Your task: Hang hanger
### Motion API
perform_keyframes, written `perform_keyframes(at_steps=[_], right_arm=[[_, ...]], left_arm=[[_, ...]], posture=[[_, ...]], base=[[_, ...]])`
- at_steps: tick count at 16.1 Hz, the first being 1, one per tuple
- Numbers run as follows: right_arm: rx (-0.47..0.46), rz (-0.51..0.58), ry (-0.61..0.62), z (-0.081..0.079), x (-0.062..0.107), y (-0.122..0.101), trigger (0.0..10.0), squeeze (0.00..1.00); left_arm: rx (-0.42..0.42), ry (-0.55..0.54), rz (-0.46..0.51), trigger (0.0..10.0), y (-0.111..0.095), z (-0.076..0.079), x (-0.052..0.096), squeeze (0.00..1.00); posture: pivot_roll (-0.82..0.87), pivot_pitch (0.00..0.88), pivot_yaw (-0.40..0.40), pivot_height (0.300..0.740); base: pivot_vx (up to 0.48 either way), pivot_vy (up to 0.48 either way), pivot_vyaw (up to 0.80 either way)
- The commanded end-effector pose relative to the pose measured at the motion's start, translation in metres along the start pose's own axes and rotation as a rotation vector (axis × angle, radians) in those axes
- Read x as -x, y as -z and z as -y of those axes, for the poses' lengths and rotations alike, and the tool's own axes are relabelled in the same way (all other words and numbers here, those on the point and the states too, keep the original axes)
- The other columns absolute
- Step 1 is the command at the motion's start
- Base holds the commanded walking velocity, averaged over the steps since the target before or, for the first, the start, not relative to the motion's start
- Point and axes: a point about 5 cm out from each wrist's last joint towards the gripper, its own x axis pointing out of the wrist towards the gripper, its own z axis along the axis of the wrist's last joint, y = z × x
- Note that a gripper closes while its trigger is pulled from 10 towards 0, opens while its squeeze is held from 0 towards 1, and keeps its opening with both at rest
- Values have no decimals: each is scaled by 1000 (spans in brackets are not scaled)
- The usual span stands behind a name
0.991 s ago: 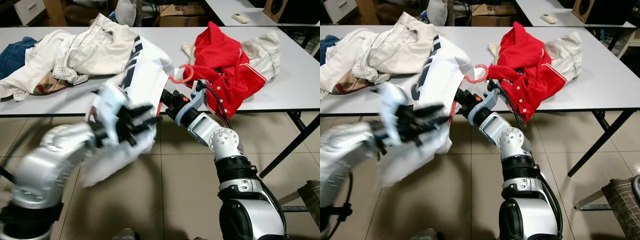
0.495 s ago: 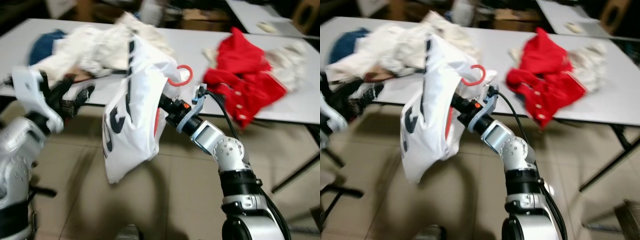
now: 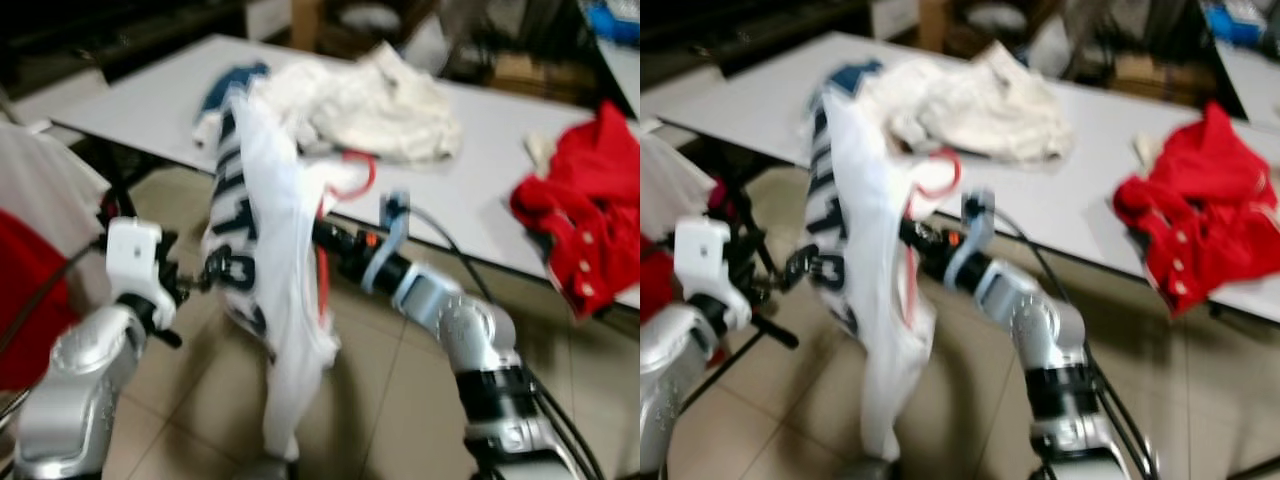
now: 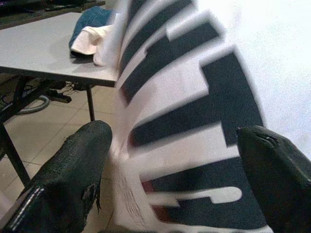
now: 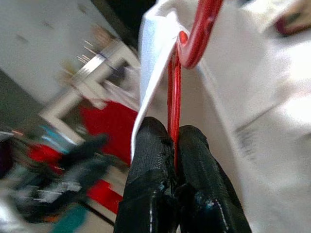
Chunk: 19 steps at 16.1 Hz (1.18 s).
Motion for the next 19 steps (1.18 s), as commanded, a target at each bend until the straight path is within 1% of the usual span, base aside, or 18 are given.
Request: perform_keyframes(at_steps=[1, 3, 4, 5, 6, 7, 8, 9, 11, 12, 14, 16, 17, 18, 19], right_arm=[[33, 12, 21, 0, 1, -4, 10000, 0], [100, -7, 34, 2, 4, -4, 10000, 0], [203, 0, 76, 5, 6, -6, 10000, 0], [245, 11, 111, 9, 7, -8, 10000, 0], [292, 34, 191, 18, 10, -12, 10000, 0], [372, 22, 258, 25, 12, -14, 10000, 0], [373, -11, 232, 24, 13, -10, 10000, 0], [404, -46, 220, 24, 13, -4, 10000, 0], [449, -87, 242, 27, 14, 1, 10000, 0], [473, -95, 246, 28, 14, 2, 10000, 0], [479, -99, 244, 29, 14, 4, 10000, 0], [475, -103, 257, 32, 15, 4, 10000, 0], [476, -111, 266, 34, 15, 4, 10000, 0], [481, -117, 264, 34, 14, 5, 10000, 0], [481, -122, 257, 33, 12, 6, 10000, 0]], left_arm=[[-20, -9, 1, 10000, 0, 2, 0, 1000], [-22, -5, -1, 10000, 2, 5, -1, 1000], [-30, 2, -1, 10000, 3, 10, -1, 1000], [-34, 11, -2, 10000, 5, 14, -1, 1000], [-40, 23, -6, 10000, 7, 19, -2, 1000], [-58, 38, -17, 10000, 11, 24, -3, 1000], [-56, 43, -19, 10000, 12, 26, -3, 1000], [-53, 44, -20, 10000, 13, 28, -4, 1000], [-58, 44, -19, 10000, 15, 30, -5, 1000], [-71, 32, -20, 10000, 16, 30, -3, 1000], [-82, 18, -34, 10000, 21, 29, 1, 1000], [-87, 10, -33, 10000, 22, 29, 2, 1000], [-78, 0, -24, 10000, 21, 29, 3, 1000], [-44, -18, -4, 10000, 20, 28, 5, 1000], [-20, -42, -13, 10000, 22, 27, 6, 1000]], posture=[[54, 0, -10, 740], [56, 0, -6, 740], [58, 0, -7, 740], [59, 0, -8, 740], [58, 0, -10, 740], [54, 0, -13, 740], [48, 0, -10, 740], [47, 0, -10, 740], [46, 5, -14, 740], [47, 9, -19, 740], [48, 12, -24, 740], [53, 15, -30, 740], [62, 17, -43, 740], [70, 20, -54, 740], [74, 18, -56, 740]], base=[[0, 0, 800], [0, 0, 800], [0, 0, 800], [0, 0, 800], [0, 0, 800], [0, 0, 800], [0, 0, 800], [0, 0, 800], [0, 0, 800], [0, 0, 800], [0, 0, 800], [0, 0, 800], [0, 0, 800], [0, 0, 800], [0, 0, 800]])
